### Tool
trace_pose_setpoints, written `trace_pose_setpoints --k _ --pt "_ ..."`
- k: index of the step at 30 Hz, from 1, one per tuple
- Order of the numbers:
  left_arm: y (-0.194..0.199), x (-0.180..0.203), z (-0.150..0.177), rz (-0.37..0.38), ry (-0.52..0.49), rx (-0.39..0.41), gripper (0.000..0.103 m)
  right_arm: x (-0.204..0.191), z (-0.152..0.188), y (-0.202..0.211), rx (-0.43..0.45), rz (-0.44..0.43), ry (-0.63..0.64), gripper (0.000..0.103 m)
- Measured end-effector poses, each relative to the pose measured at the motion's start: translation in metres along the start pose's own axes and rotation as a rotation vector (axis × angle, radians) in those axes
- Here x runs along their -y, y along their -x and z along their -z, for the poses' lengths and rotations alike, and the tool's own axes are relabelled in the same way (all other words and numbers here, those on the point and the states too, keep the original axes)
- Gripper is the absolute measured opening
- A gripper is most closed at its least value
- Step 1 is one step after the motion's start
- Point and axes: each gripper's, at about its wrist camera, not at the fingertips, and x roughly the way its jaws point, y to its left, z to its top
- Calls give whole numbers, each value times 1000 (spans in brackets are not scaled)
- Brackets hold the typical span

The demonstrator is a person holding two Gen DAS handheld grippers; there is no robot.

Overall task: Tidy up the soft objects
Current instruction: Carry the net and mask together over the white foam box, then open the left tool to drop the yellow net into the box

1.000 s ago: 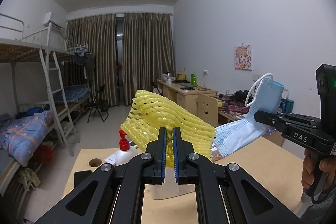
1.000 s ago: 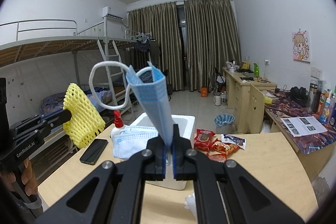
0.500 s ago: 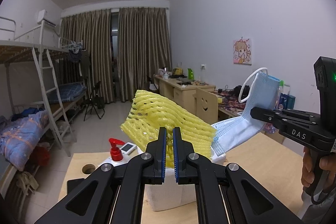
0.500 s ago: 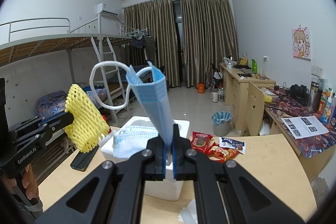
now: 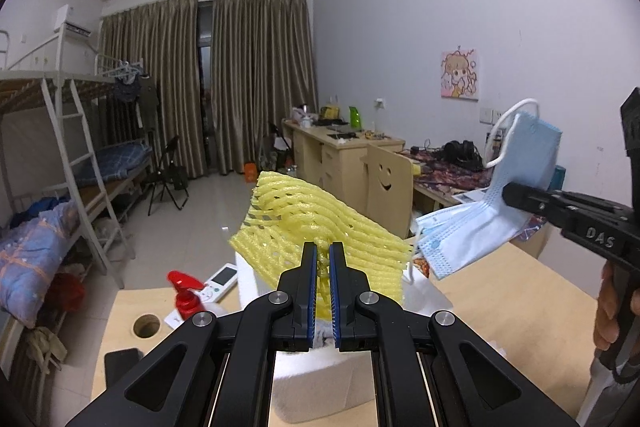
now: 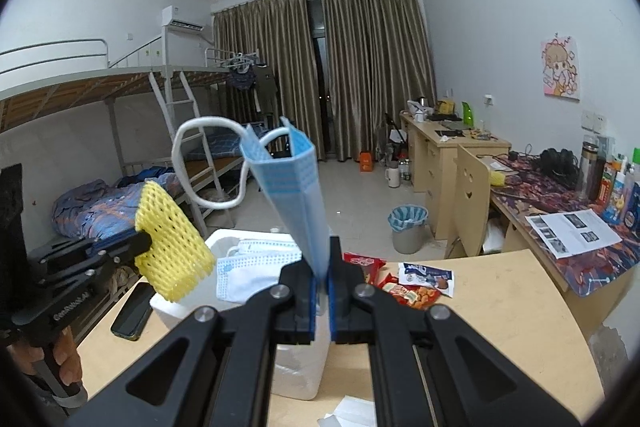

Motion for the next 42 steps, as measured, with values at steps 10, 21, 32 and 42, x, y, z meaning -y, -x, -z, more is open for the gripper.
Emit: trace_pose_setpoints --k 10,21,32,42 --pt "-54 -1 -3 24 -1 -72 6 14 0 -5 -8 35 -31 7" --pt "-93 -15 4 14 22 -126 7 19 3 -17 -22 46 -39 7" --pt "-98 -17 4 -39 54 -104 91 19 5 -22 -32 51 -42 7" --pt "-72 -16 -3 -79 55 -48 95 18 4 -23 -32 41 -32 7"
